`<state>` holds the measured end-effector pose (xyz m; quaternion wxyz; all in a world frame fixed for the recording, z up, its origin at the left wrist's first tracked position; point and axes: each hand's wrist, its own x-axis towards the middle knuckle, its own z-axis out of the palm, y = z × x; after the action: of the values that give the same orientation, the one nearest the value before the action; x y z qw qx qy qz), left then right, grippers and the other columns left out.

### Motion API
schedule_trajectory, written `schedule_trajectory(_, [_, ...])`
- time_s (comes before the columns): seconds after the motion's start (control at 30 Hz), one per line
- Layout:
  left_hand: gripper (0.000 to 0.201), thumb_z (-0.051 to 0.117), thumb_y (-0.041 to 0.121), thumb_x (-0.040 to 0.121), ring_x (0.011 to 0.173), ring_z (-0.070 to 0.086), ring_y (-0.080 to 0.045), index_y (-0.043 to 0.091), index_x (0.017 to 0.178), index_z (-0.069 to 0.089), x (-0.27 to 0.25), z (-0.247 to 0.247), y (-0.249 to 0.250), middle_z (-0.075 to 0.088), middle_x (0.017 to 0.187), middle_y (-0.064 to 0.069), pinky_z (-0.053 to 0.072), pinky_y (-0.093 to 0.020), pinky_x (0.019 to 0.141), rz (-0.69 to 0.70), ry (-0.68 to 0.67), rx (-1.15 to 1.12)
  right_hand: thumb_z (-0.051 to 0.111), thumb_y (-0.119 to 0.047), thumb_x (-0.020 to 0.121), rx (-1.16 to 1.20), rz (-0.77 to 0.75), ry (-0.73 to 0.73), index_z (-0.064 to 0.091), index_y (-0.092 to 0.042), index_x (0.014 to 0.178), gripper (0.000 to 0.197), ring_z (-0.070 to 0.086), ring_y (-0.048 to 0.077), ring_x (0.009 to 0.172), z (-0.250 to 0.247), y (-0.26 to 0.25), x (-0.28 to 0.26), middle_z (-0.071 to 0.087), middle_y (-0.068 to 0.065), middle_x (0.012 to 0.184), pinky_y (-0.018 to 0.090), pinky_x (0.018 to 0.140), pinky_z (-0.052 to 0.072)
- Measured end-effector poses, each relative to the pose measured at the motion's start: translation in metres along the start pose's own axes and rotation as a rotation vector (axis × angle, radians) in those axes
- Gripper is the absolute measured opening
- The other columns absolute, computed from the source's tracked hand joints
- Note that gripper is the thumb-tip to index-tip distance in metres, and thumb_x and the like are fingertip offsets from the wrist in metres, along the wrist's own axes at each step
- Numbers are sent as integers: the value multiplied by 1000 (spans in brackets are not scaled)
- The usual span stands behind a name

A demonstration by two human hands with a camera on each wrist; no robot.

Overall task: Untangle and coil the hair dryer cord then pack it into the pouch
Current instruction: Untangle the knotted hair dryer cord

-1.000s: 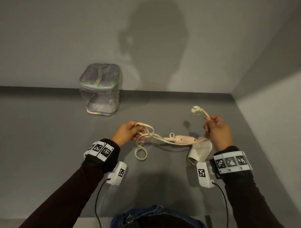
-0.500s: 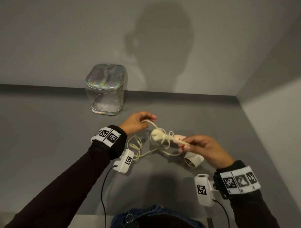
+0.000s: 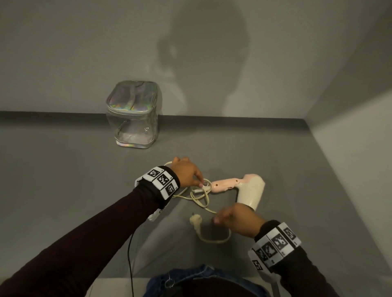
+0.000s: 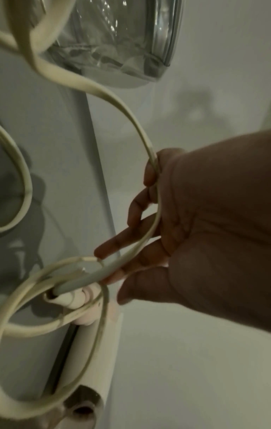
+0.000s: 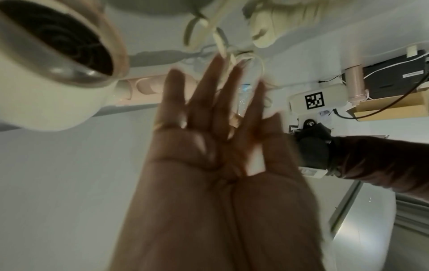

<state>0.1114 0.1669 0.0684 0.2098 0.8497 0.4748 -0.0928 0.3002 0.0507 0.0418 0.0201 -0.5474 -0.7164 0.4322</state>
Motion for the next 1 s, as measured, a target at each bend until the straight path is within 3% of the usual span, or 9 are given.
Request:
schedule_trajectory(0.13, [19, 63, 29, 77, 106, 47, -18, 26, 95, 63, -1, 3, 5, 69, 98, 6, 25, -39, 94, -12, 52, -39, 54, -9, 83, 150, 92, 539, 61, -9, 106, 24, 59, 27, 101, -3, -10, 33, 64, 13, 109, 32, 94, 44])
schedule_trajectory(0.23, [23, 65, 24, 74, 99, 55, -16, 26, 96, 59, -3, 3, 7, 71, 94, 5, 26, -36, 93, -15, 62, -103, 59, -22, 79, 76, 218, 454, 52, -17, 118, 40, 55, 30, 107, 2, -18, 60, 59, 9, 120, 40, 96, 44])
schedule_trajectory(0.33, [14, 61, 24, 77, 95, 57, -19, 23, 91, 65, -9, -2, 4, 68, 96, -2, 31, -36, 90, 39, 46, -138, 57, -39, 78, -246, 195, 404, 61, -23, 98, 26, 47, 32, 105, 1, -20, 67, 58, 3, 114, 44, 91, 38])
schedule_trajectory(0.43, [10, 57, 6, 78, 81, 54, -21, 9, 74, 65, -24, -16, -18, 56, 82, -4, 40, -31, 80, 122, 171, -415, 60, -35, 77, -274, 176, 445, 64, -21, 88, 17, 42, 30, 108, -19, -11, 64, 57, 4, 110, 42, 92, 31])
schedule_trajectory(0.53, [40, 52, -13, 79, 80, 61, -16, 20, 58, 53, -42, -36, -40, 47, 74, 0, 52, -23, 70, 104, 404, -826, 71, -28, 70, -202, 48, 406, 57, -22, 105, 39, 38, 26, 124, -28, -9, 70, 54, 3, 121, 49, 109, 17])
schedule_trajectory(0.63, [39, 46, -19, 81, 79, 66, 2, 14, 59, 47, -52, -53, -35, 45, 76, -4, 53, -11, 63, 157, 483, -1009, 70, -23, 72, -166, -55, 241, 36, -28, 131, 68, 42, 24, 127, -19, -28, 82, 56, 3, 128, 55, 113, 3])
schedule_trajectory(0.8, [59, 43, -25, 78, 79, 66, -8, 21, 41, 49, -73, -70, -63, 49, 81, -6, 58, -22, 70, 176, 746, -1326, 51, -22, 84, -330, -68, 293, 49, -30, 119, 35, 54, 31, 108, -26, -32, 84, 67, 5, 111, 42, 97, 33])
schedule_trajectory(0.9, [62, 46, -25, 74, 79, 63, 5, 26, 38, 46, -97, -55, -117, 55, 83, -1, 50, -9, 72, 21, 957, -1067, 45, -25, 79, -330, -61, 451, 66, -27, 90, 23, 58, 32, 101, -58, -9, 83, 69, 6, 100, 43, 88, 39])
schedule_trajectory(1.0, [54, 46, -16, 69, 86, 62, 0, 28, 37, 49, -123, -25, -159, 68, 86, 3, 40, -4, 76, -225, 896, -693, 58, -23, 81, -318, 56, 476, 69, -27, 81, 12, 57, 35, 100, -90, 14, 88, 67, 10, 97, 48, 91, 42])
